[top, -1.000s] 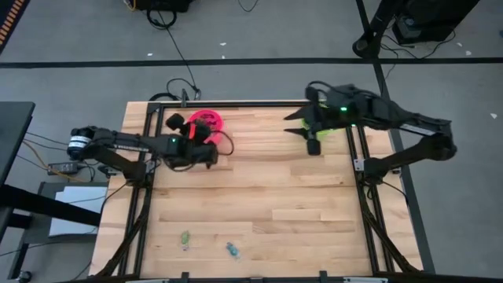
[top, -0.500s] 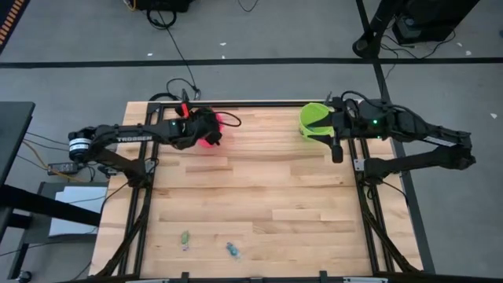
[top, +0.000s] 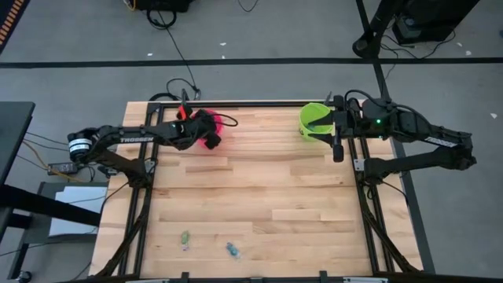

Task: Sort candy by brand, put in halloween buckets
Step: Put the gold red candy into the pink bucket, then put the blue candy into the green bucket

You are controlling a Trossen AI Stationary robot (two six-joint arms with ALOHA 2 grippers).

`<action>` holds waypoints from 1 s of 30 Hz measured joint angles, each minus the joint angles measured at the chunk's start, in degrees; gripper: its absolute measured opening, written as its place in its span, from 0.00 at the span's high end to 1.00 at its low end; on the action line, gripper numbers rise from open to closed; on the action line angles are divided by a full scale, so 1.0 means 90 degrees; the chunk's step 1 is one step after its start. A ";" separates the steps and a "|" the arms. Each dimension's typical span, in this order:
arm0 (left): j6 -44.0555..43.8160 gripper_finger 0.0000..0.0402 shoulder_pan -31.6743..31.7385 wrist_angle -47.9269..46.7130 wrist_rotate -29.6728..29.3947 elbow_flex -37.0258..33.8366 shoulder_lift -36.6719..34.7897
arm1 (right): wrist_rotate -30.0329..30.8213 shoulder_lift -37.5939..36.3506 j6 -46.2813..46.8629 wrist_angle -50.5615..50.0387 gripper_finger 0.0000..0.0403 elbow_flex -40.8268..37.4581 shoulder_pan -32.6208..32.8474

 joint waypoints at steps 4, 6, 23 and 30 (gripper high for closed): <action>0.0173 0.62 -0.0001 0.0257 0.0182 0.0011 -0.0080 | 0.0002 0.0000 0.0021 0.0081 0.58 0.0000 0.0000; 0.0160 0.53 0.0002 0.0191 0.0269 0.0009 -0.0111 | -0.0006 0.0000 0.0095 0.0137 0.58 0.0000 0.0002; 0.1232 0.37 -0.0220 0.1406 0.1512 0.0455 -0.0962 | 0.0297 0.0722 -0.0215 0.0376 0.58 0.0002 -0.0272; 0.1903 0.37 -0.0308 0.1788 0.1519 0.0740 -0.1394 | 0.0319 0.1142 -0.0481 0.0892 0.58 0.0002 -0.0851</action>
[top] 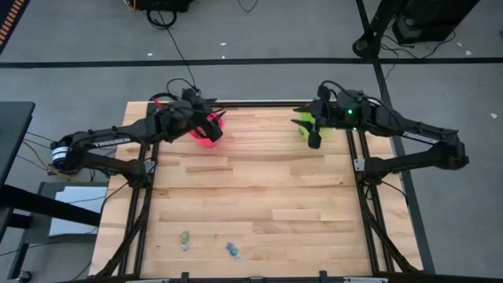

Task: Sort candy by brand, put in halloween buckets
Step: Put the blue candy into the green bucket

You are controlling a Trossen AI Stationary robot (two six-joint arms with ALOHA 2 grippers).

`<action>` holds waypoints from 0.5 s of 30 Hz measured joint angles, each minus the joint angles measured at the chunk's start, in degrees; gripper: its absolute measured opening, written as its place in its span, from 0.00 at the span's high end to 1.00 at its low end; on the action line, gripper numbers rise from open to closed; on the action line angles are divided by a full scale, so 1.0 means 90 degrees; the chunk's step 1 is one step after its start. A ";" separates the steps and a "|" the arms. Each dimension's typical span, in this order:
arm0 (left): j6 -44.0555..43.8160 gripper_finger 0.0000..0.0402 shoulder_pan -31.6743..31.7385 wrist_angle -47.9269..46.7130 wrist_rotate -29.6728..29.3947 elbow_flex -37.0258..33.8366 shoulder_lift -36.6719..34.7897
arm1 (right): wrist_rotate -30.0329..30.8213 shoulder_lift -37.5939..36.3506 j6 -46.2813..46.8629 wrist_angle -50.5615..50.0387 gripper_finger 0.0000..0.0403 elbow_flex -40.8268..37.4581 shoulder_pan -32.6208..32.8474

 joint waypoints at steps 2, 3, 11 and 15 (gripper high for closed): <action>0.0084 0.37 -0.0005 0.0179 0.0004 0.0121 -0.0041 | -0.0004 0.0040 0.0121 0.0156 0.58 0.0000 -0.0218; 0.0080 0.37 -0.0003 0.0174 0.0002 0.0215 -0.0052 | -0.0003 0.0041 0.0232 0.0245 0.58 0.0000 -0.0326; -0.1268 0.37 -0.0014 -0.1075 0.0151 0.1368 -0.0060 | -0.0705 -0.0119 0.1766 0.0604 0.58 0.0000 -0.1082; -0.2073 0.37 -0.0134 -0.1249 0.0314 0.1829 -0.0060 | -0.1440 -0.0108 0.2673 0.0599 0.58 0.0000 -0.1117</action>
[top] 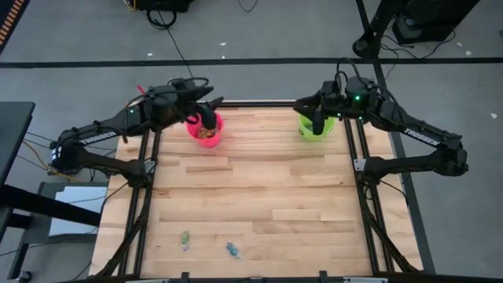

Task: Sort candy by brand, put in halloween buckets
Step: Put the blue candy into the green bucket

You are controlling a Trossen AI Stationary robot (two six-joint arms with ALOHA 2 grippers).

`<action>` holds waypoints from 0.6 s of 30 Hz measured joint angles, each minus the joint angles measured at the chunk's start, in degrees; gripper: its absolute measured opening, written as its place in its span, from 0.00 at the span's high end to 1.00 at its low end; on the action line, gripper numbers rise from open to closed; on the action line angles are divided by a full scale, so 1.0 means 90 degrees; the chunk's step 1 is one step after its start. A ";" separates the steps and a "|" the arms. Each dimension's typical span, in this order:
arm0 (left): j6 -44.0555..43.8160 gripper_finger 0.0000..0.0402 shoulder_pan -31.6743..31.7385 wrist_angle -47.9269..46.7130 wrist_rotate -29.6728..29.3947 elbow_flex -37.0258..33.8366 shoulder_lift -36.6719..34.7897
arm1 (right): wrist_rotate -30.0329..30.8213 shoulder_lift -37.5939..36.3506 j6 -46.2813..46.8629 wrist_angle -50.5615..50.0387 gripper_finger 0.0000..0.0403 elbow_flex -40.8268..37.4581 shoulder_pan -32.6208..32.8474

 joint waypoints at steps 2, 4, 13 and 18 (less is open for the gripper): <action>-0.0385 0.37 -0.0077 0.0090 0.0106 0.0159 0.0000 | -0.0367 0.0038 0.0381 0.0010 0.58 0.0000 0.0058; -0.0721 0.37 -0.0133 0.0166 0.0125 0.0266 0.0000 | -0.0723 0.0093 0.0493 0.0005 0.58 0.0000 0.0118; -0.1094 0.37 -0.0199 0.0572 0.0100 0.0315 0.0005 | -0.1236 0.0638 0.0495 0.0059 0.58 0.0002 0.0253; -0.1207 0.37 -0.0199 0.0516 0.0221 0.0315 0.0005 | -0.1292 0.1349 0.0909 0.0210 0.58 0.0000 0.0420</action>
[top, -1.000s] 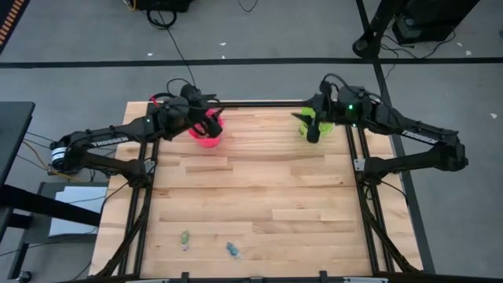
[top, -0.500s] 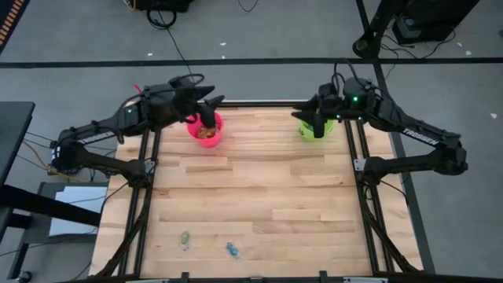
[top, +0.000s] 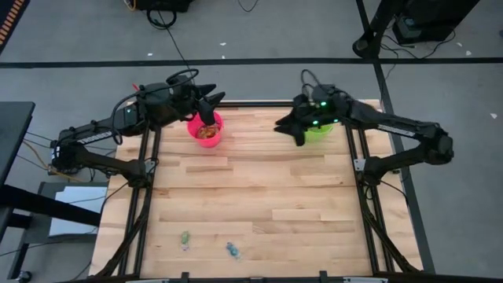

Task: Sort candy by brand, put in halloween buckets
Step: Put the blue candy into the green bucket

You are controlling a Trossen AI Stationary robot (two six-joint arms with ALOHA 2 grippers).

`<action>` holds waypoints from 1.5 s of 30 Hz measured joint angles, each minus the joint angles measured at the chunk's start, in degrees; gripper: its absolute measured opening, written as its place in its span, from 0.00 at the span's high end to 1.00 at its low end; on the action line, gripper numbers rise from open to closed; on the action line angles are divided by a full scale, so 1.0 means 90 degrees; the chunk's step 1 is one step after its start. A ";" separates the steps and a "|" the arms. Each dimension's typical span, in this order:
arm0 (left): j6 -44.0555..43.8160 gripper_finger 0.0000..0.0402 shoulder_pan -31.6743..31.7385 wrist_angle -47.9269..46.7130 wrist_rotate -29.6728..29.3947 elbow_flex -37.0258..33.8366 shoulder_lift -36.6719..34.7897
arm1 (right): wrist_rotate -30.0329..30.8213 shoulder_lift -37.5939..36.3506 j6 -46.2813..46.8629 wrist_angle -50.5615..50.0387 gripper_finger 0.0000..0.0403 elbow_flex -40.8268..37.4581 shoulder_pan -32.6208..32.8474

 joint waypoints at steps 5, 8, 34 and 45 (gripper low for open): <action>0.0013 0.37 0.0000 -0.0230 0.0144 0.0000 0.0000 | -0.0186 0.0811 0.0585 0.1250 0.58 0.0000 0.0507; 0.0158 0.37 0.0000 -0.0473 0.0364 0.0000 0.0000 | -0.0093 0.1287 0.1306 0.2234 0.58 0.0000 0.0930; 0.1004 0.37 -0.0363 -0.1963 0.3797 -0.0007 -0.0732 | 0.3112 0.3453 0.4144 0.5915 0.58 0.0005 0.5187; 0.0860 0.37 -0.0375 -0.2028 0.3743 -0.0007 -0.0872 | 0.3861 0.4240 0.5545 0.4348 0.58 0.0389 0.5939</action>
